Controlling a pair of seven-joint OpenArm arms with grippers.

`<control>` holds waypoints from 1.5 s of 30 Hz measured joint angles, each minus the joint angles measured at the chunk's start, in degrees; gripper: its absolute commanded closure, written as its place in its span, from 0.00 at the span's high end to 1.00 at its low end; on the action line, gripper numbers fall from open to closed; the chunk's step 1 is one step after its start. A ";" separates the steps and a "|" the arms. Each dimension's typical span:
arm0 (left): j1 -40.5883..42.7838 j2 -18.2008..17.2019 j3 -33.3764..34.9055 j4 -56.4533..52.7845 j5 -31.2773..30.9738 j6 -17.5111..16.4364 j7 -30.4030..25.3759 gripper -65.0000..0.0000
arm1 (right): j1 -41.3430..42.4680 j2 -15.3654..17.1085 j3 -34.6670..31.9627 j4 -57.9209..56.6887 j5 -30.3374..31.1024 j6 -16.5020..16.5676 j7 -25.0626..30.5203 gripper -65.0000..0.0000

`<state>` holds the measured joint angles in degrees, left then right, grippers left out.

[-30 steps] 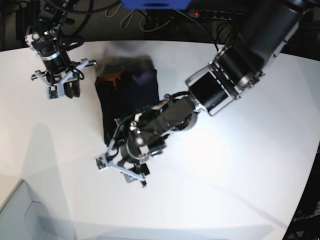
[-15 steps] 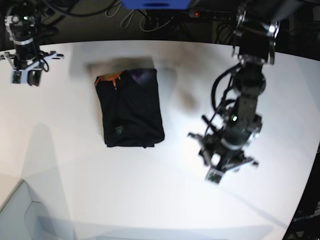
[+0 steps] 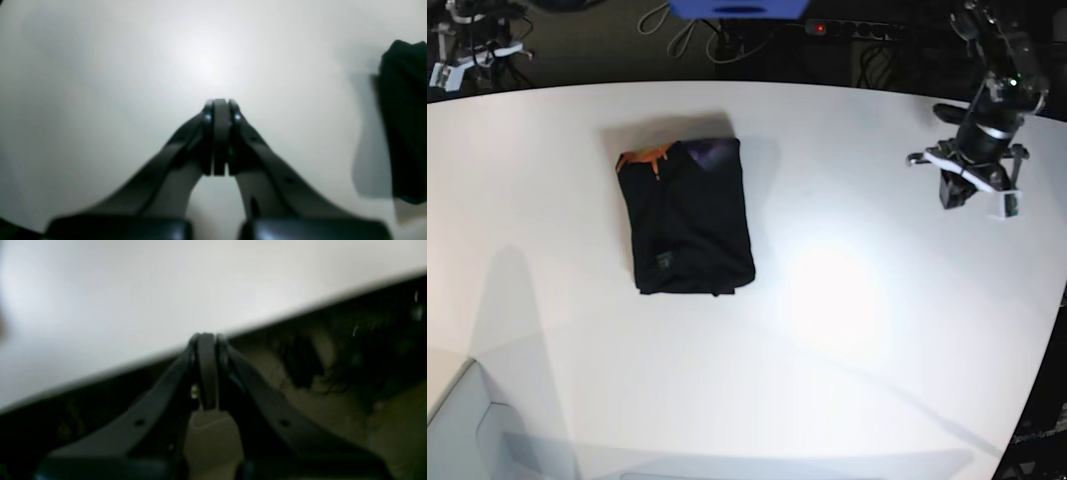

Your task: Layout the t-shirt on the table in an organized manner, then fold the t-shirt properly

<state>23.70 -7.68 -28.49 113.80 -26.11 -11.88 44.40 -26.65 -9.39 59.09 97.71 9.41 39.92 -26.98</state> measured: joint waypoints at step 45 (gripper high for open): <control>-19.63 -0.33 8.24 -106.16 33.24 -2.95 -53.48 0.00 | 15.47 6.67 -24.52 -91.73 -17.14 -41.77 57.64 0.00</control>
